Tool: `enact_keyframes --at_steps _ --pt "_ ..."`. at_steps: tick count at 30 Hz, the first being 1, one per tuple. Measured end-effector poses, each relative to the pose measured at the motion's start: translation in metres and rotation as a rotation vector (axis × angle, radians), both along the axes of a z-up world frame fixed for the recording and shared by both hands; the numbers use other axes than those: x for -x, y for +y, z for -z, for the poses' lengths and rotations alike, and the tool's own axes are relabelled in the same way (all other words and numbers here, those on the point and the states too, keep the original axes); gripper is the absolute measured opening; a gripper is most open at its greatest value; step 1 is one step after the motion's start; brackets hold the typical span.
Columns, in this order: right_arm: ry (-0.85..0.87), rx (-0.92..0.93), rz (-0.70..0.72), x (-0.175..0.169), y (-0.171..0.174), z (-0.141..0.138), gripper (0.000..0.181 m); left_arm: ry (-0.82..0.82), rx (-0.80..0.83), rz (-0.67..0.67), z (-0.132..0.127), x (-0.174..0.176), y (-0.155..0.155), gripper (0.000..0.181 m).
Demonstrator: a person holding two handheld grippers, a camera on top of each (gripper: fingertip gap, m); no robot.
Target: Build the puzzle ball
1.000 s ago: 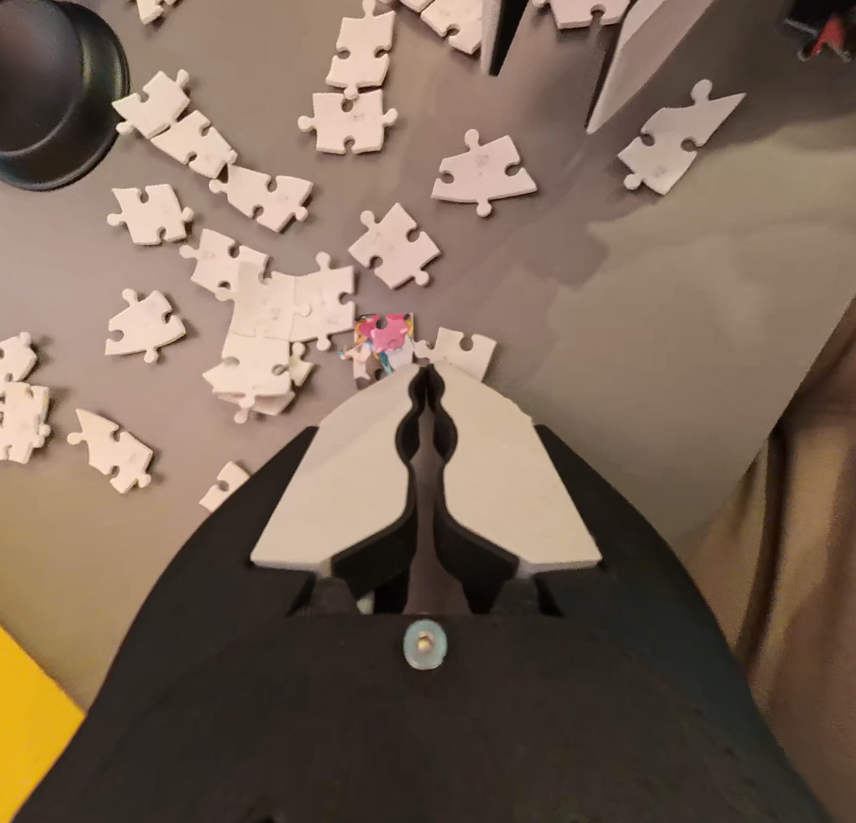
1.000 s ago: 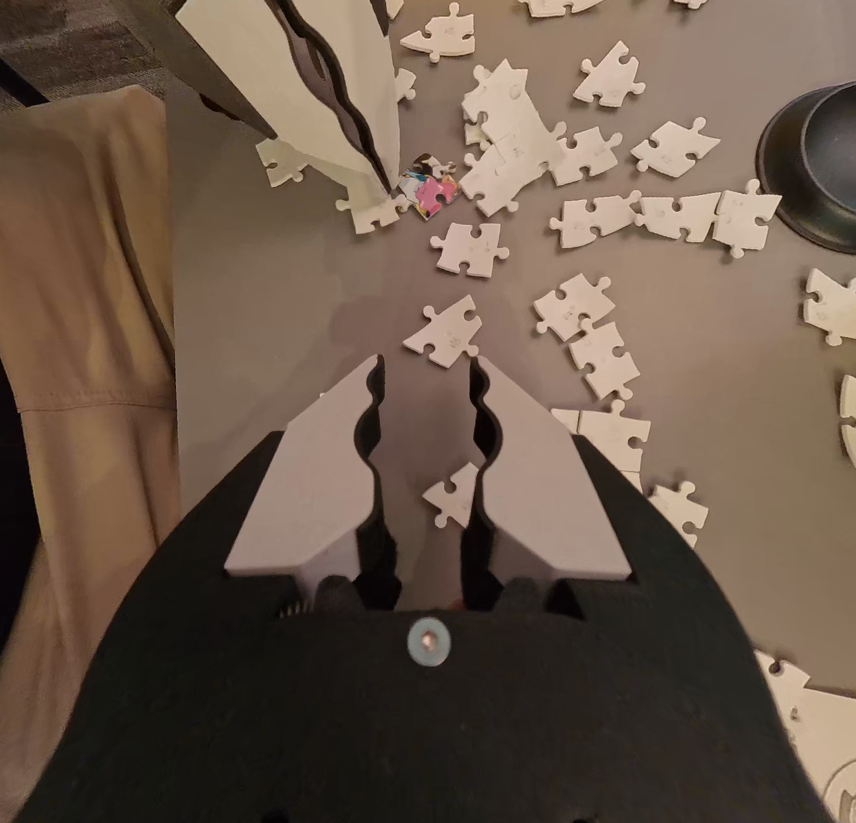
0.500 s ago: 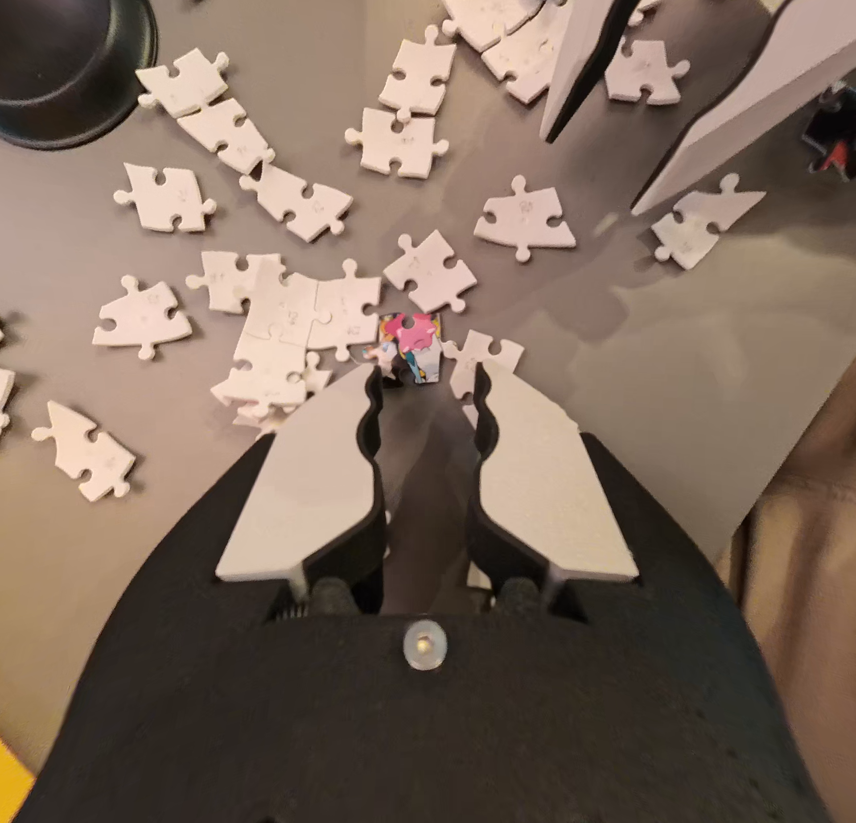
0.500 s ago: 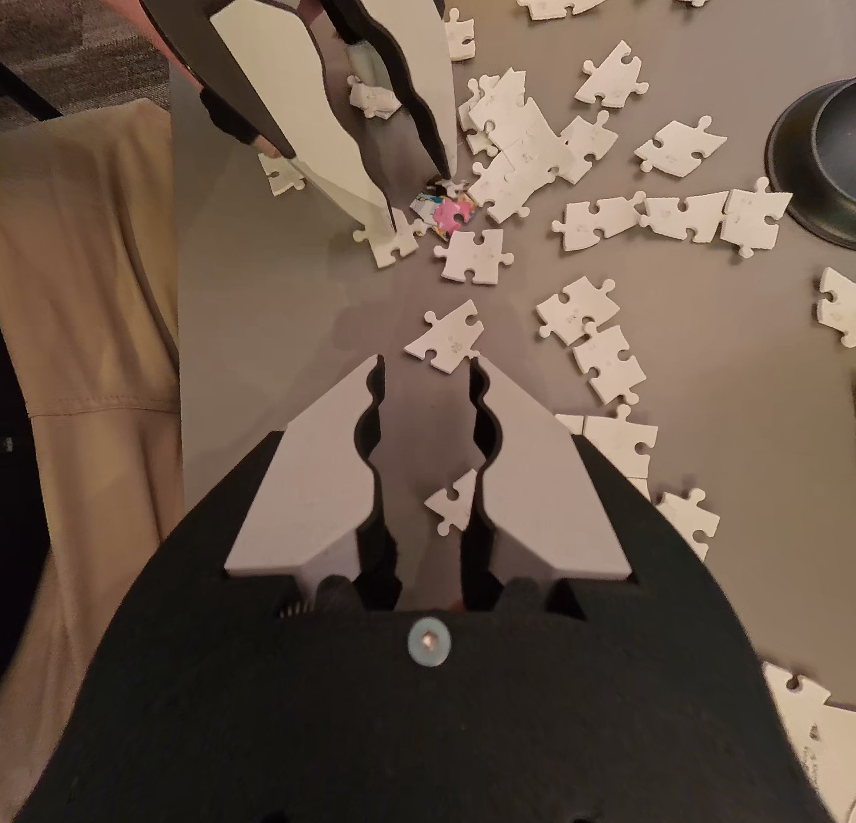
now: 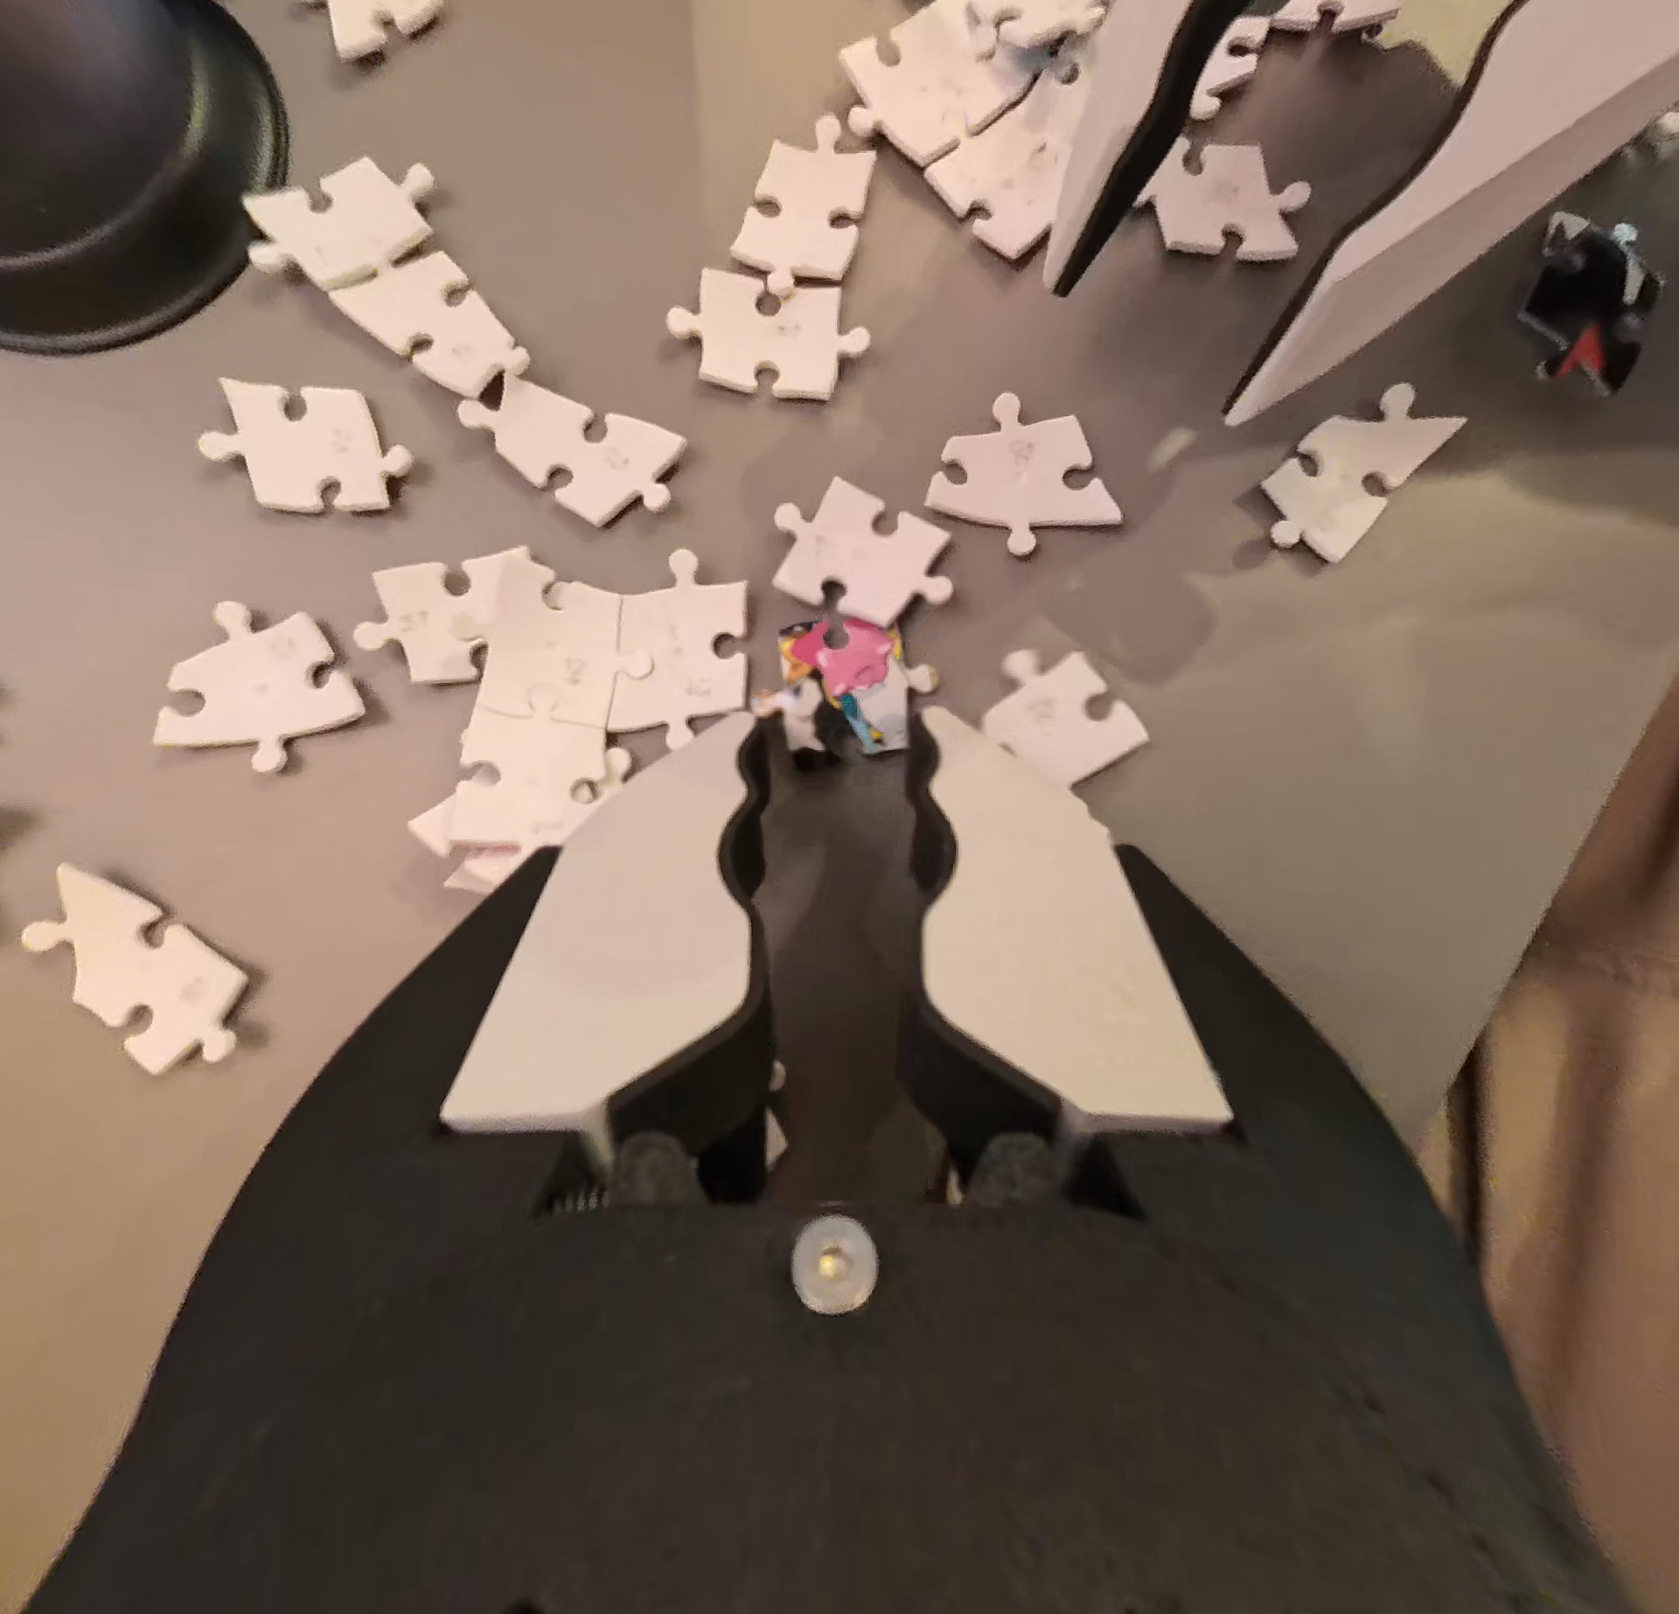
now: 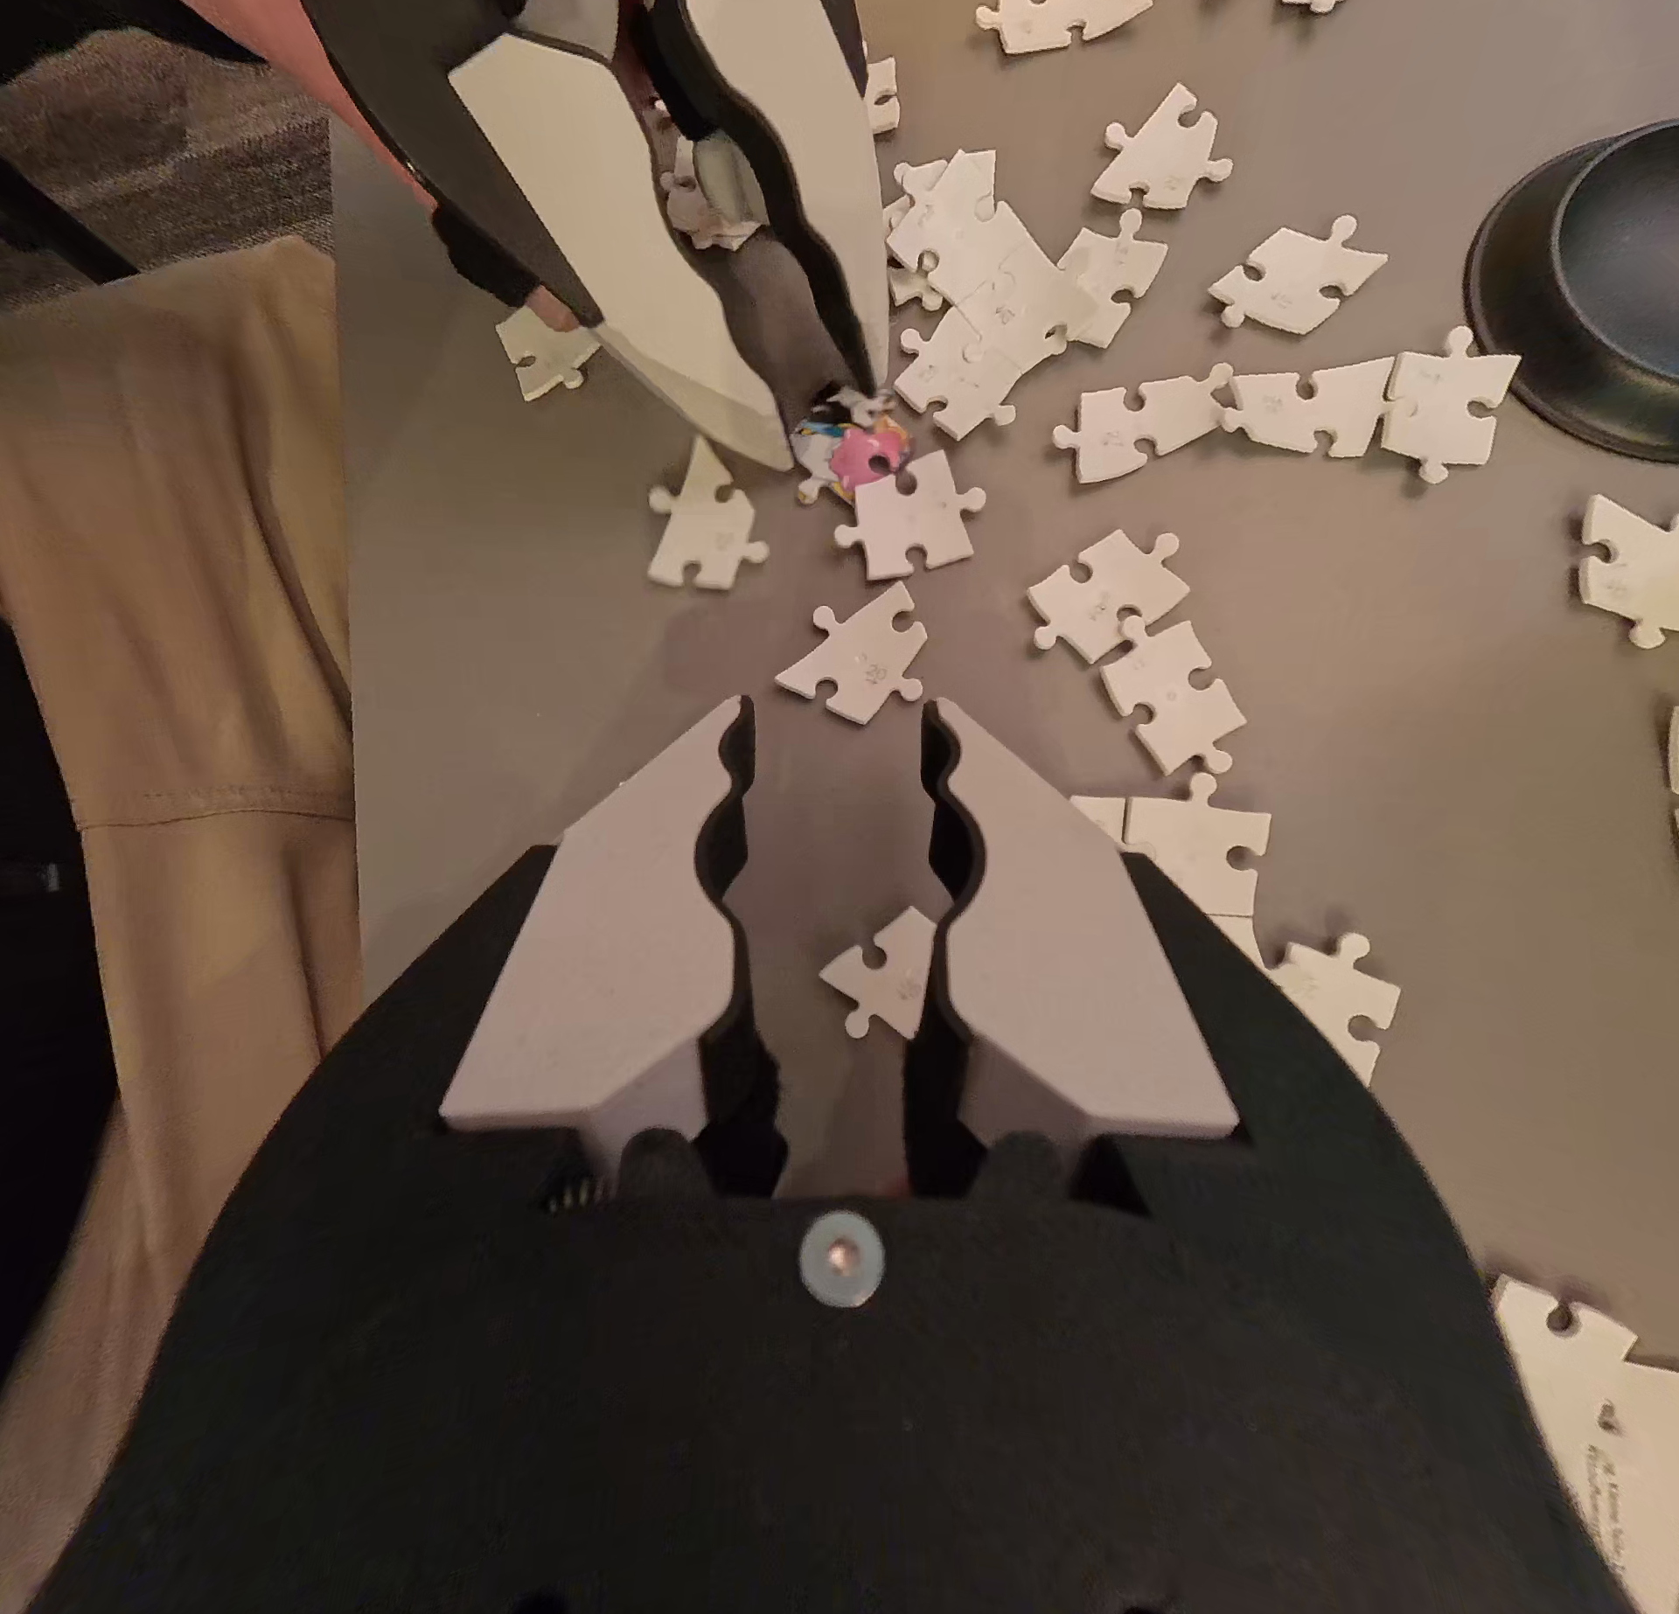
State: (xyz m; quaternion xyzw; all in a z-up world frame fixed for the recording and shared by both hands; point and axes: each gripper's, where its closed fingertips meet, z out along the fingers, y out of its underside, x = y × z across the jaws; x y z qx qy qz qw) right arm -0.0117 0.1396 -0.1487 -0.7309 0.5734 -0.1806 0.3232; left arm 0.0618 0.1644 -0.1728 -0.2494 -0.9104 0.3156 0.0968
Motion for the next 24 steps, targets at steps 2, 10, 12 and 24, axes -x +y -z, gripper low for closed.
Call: enact_keyframes --at_steps 2,10,12,24 --pt "-0.003 -0.001 0.002 0.0 0.0 -0.001 0.035 -0.041 0.007 0.011 0.001 -0.001 -0.001 0.024" --pt "-0.076 0.009 0.025 -0.01 -0.004 -0.011 0.035 0.179 0.014 -0.031 -0.016 0.01 -0.005 0.024" --pt "-0.146 0.049 0.026 -0.019 -0.006 -0.021 0.035 0.316 0.021 -0.035 -0.03 0.016 -0.006 0.024" --pt "-0.327 0.445 -0.241 -0.029 0.027 -0.044 0.01 0.79 -0.158 0.087 -0.061 0.059 0.015 0.023"
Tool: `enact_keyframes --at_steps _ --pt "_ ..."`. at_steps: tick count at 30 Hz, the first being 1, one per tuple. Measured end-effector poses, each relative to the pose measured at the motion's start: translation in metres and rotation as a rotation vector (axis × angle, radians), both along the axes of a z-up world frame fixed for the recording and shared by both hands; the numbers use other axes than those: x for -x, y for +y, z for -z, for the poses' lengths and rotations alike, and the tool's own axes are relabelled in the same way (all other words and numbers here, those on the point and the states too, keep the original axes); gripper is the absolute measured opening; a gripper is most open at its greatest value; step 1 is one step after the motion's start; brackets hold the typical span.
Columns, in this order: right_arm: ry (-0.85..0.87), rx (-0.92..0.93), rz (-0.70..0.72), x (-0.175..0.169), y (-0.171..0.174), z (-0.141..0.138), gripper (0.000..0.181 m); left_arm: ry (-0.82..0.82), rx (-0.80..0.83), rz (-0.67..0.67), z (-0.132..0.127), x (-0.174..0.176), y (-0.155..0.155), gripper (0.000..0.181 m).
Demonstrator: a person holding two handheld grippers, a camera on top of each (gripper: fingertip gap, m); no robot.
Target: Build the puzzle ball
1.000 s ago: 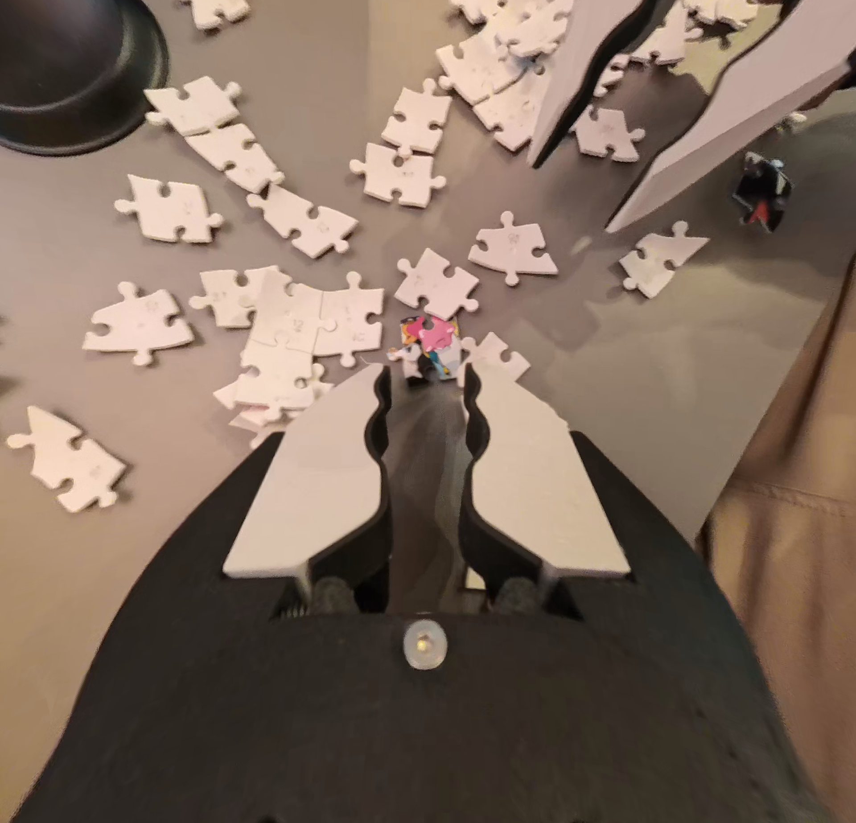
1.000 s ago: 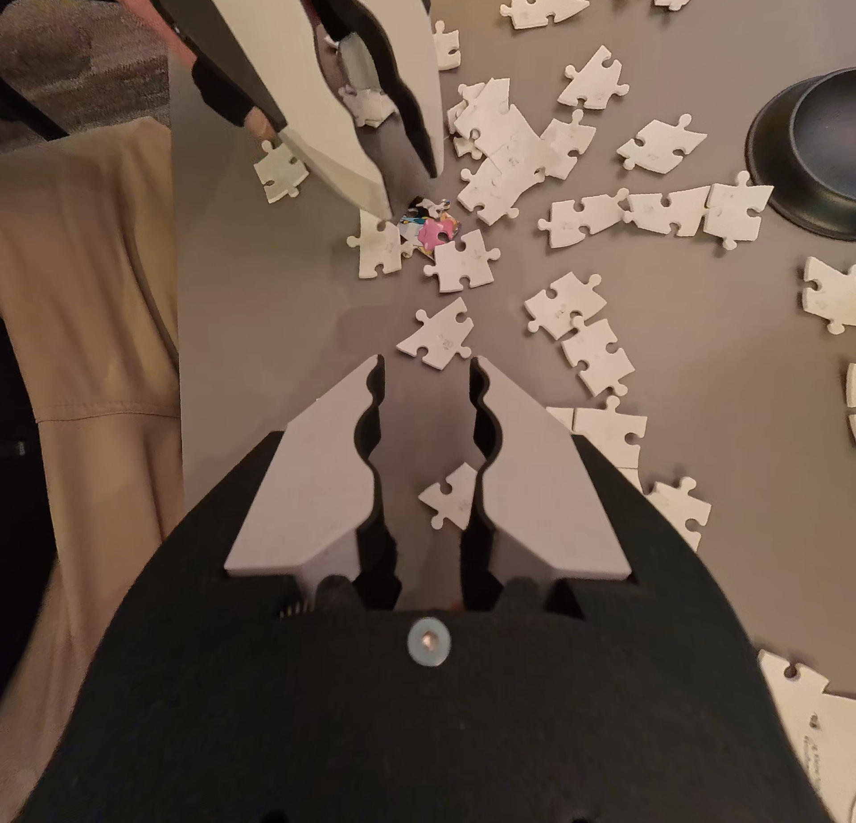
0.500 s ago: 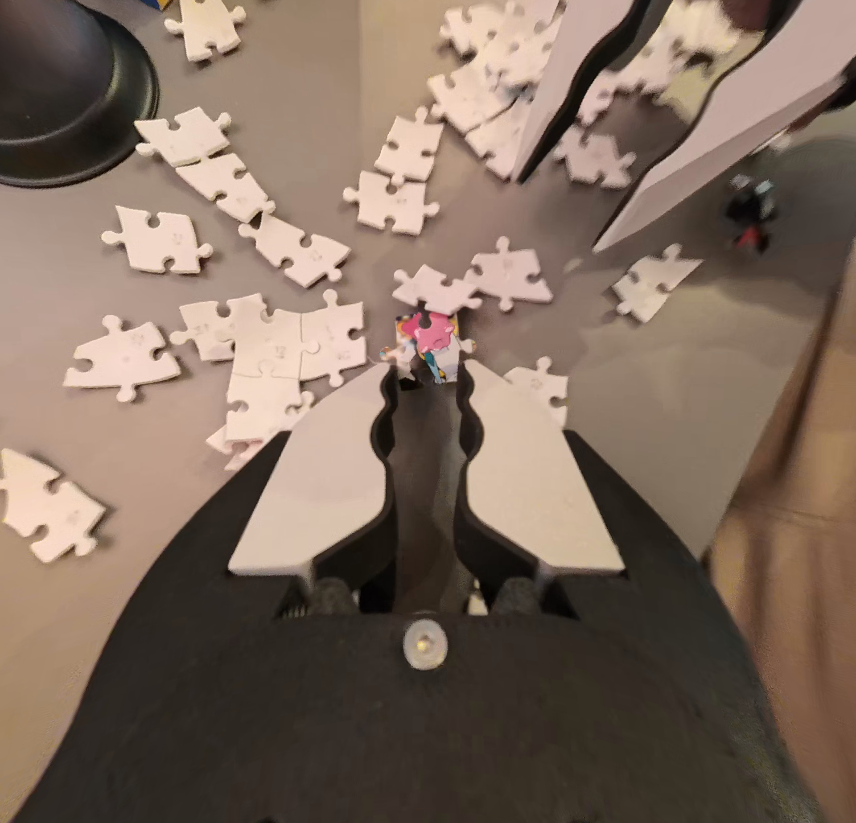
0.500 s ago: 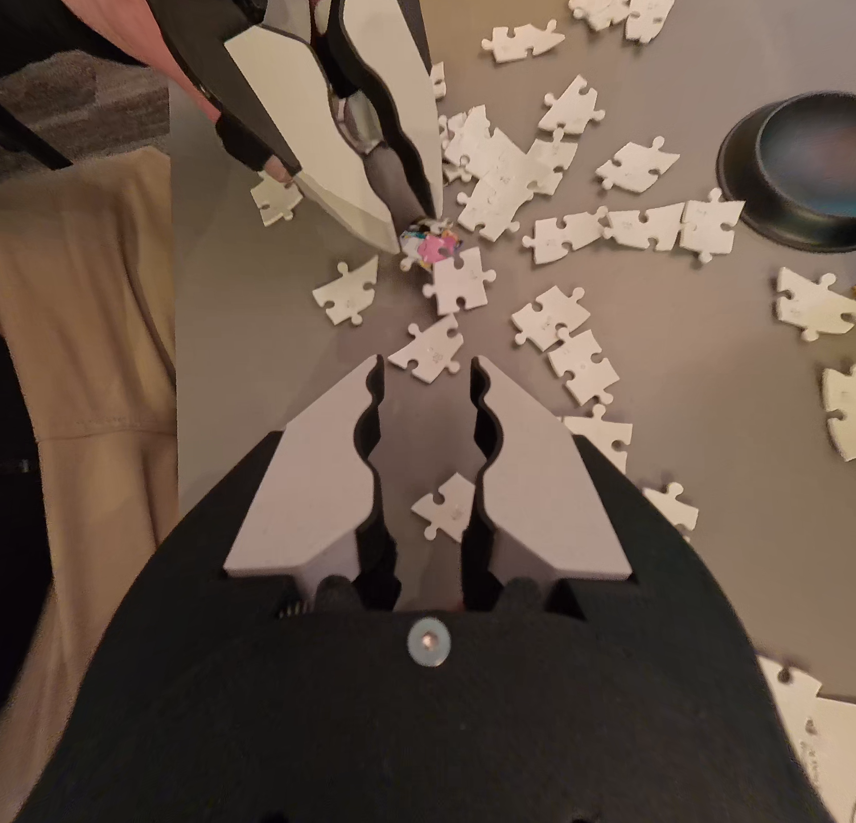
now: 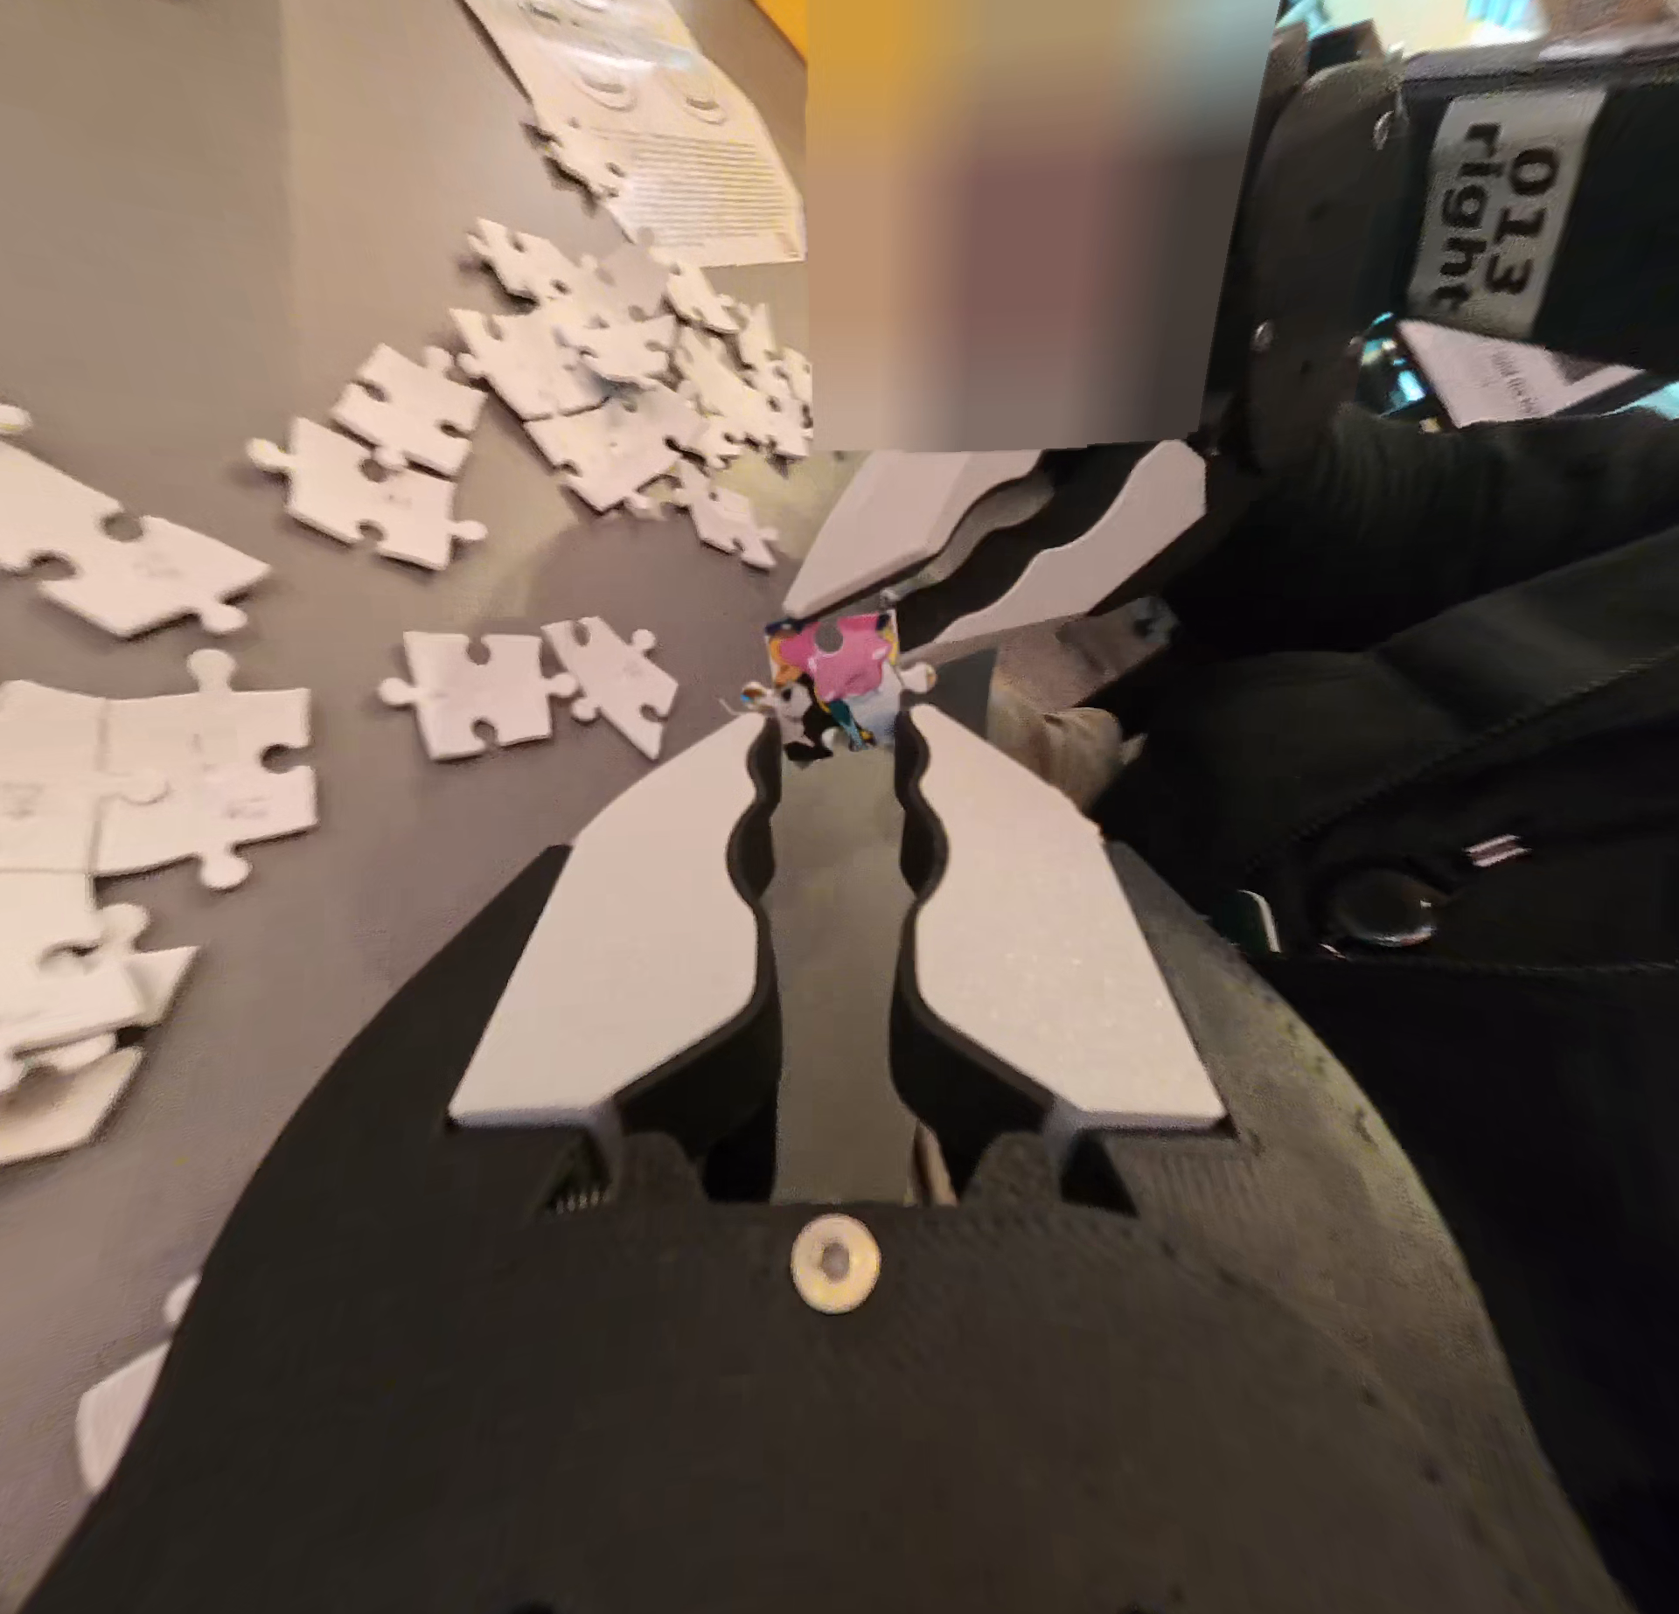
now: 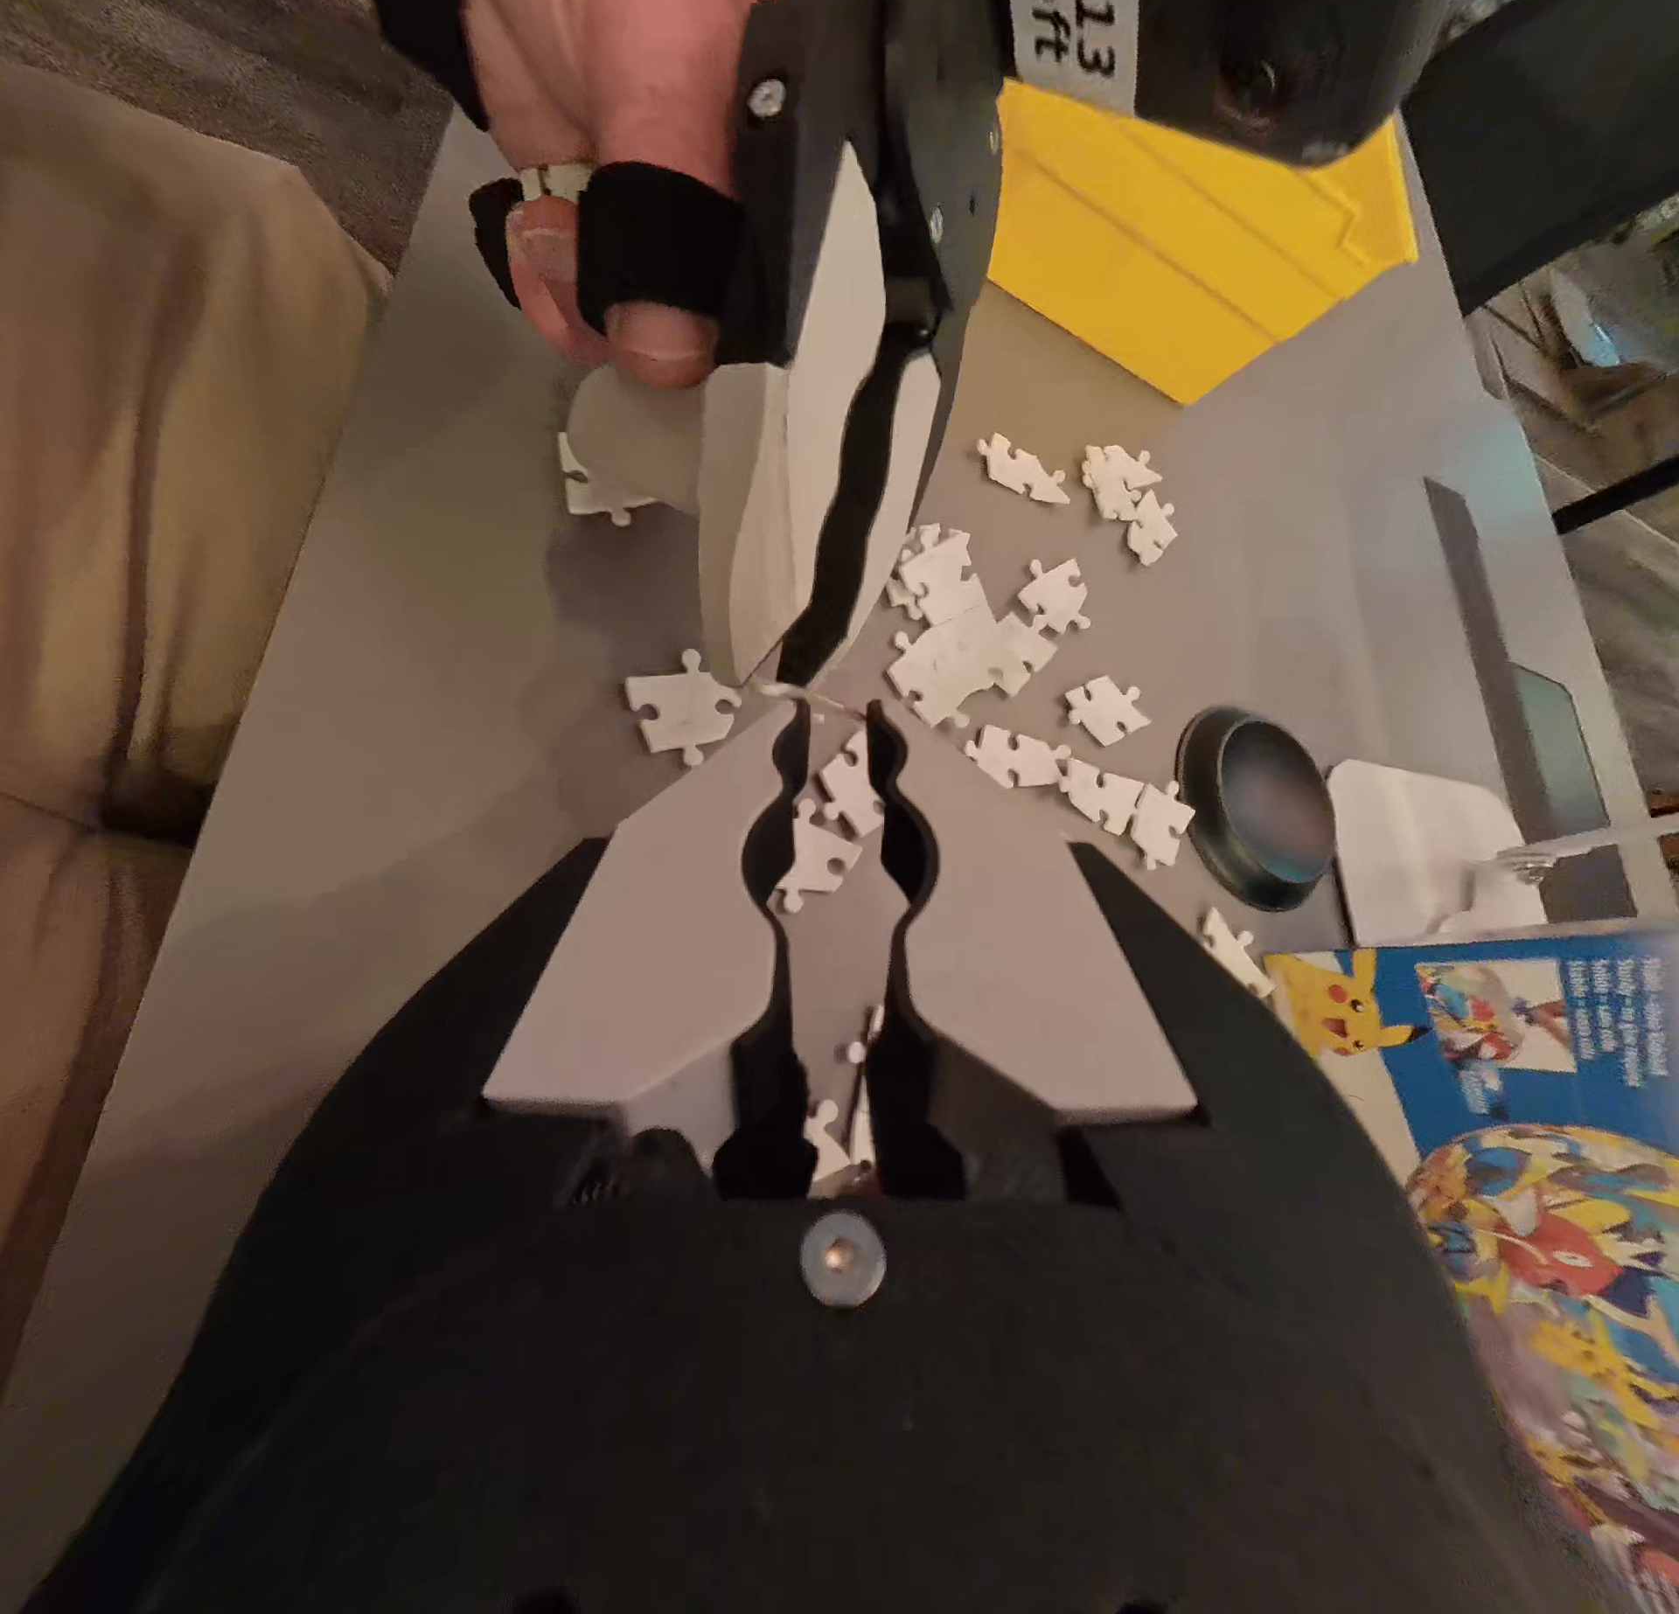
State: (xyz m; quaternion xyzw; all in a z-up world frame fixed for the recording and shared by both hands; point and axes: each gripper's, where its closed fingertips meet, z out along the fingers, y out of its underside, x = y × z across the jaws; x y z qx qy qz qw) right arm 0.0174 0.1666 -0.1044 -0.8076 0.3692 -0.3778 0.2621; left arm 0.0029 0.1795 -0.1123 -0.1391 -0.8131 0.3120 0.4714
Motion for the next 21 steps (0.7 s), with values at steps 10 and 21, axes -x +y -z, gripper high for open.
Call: enact_keyframes --at_steps 10,21 --pt "0.031 -0.078 -0.021 0.007 0.001 -0.001 0.0 0.084 -0.032 0.039 -0.003 0.003 0.006 0.024" --pt "0.11 -0.042 -0.158 0.016 0.03 0.007 0.0 0.016 -0.048 0.189 0.004 0.02 0.025 0.0"
